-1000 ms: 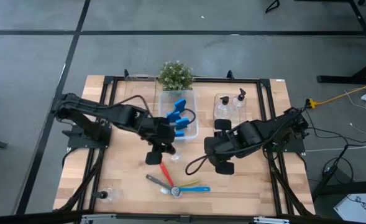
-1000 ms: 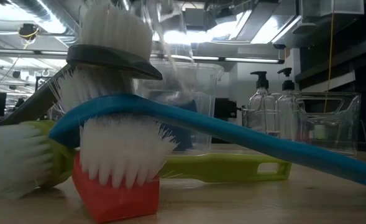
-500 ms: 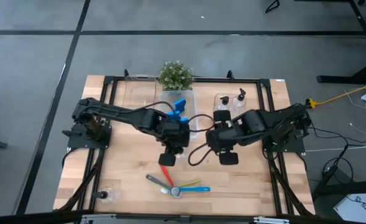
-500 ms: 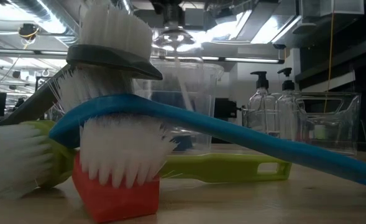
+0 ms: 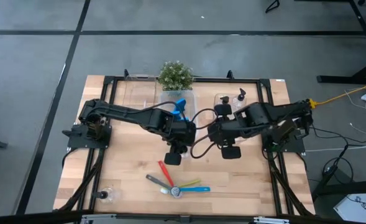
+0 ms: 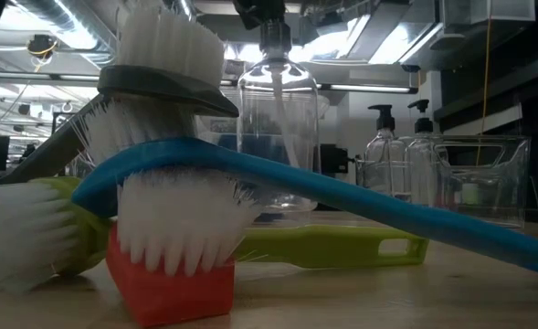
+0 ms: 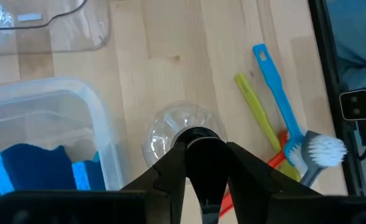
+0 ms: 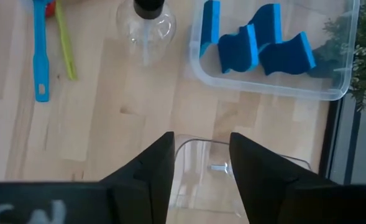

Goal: Pick & Place Kitchen Sink Supplies
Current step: Put the transparent bottle into the right transparent bin

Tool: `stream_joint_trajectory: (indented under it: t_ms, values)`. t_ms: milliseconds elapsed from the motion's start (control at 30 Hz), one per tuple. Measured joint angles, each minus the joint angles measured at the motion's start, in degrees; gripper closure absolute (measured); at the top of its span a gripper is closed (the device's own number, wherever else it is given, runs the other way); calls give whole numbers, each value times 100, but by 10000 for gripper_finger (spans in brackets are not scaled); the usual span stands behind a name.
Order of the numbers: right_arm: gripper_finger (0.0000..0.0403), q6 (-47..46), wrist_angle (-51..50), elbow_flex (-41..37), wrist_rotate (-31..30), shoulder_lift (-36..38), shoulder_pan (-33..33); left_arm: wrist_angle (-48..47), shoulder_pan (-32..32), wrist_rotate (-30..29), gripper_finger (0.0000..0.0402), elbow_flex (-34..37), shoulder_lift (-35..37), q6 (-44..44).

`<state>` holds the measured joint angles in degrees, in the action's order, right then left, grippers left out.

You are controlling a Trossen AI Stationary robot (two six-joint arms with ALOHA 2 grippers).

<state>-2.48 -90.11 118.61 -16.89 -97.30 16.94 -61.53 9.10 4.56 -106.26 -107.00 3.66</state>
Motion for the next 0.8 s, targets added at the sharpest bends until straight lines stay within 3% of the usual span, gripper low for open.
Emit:
stream_joint_trajectory:
  t_ms: [800]
  values:
    - [250, 319, 44, 0, 0, -4, -180, 48, 66, -10, 282, 13, -170, 155]
